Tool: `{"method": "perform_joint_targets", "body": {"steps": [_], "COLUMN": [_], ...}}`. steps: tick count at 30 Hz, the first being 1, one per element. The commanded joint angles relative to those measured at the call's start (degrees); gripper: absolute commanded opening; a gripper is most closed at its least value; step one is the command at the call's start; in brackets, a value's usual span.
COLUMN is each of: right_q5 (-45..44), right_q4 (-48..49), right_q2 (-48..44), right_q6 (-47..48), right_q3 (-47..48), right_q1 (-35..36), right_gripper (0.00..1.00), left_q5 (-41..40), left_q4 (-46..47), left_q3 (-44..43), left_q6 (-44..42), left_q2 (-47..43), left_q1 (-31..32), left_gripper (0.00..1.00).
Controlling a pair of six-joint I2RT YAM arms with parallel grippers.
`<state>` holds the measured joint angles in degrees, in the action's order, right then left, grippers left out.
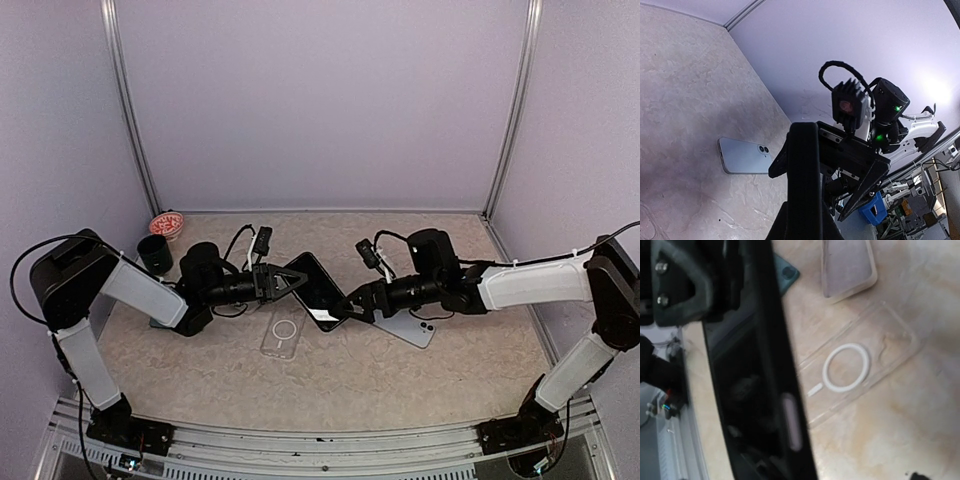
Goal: Put the phone into the phone case
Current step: Pass from the right arm to the left
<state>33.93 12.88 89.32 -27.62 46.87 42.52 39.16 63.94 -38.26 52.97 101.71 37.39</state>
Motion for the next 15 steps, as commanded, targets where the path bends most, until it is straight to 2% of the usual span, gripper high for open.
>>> {"method": "perform_joint_targets", "body": {"steps": [1, 15], "right_q5": [-7.6, -22.36], "right_q4": [-5.79, -15.98], "right_q2": [-1.32, 4.12], "right_q6": [6.83, 13.08], "right_q3": [3.81, 12.68], "right_q1": [2.51, 10.27], "right_gripper": [0.99, 1.0], "left_q5": [-1.0, -2.62], "left_q4": [1.92, -1.94], "left_q3": [-0.85, -2.39], "left_q6": [0.94, 0.62], "left_q2": [-1.04, 0.54], "left_q1": [0.57, 1.94], "left_gripper": [0.0, 0.0]}}
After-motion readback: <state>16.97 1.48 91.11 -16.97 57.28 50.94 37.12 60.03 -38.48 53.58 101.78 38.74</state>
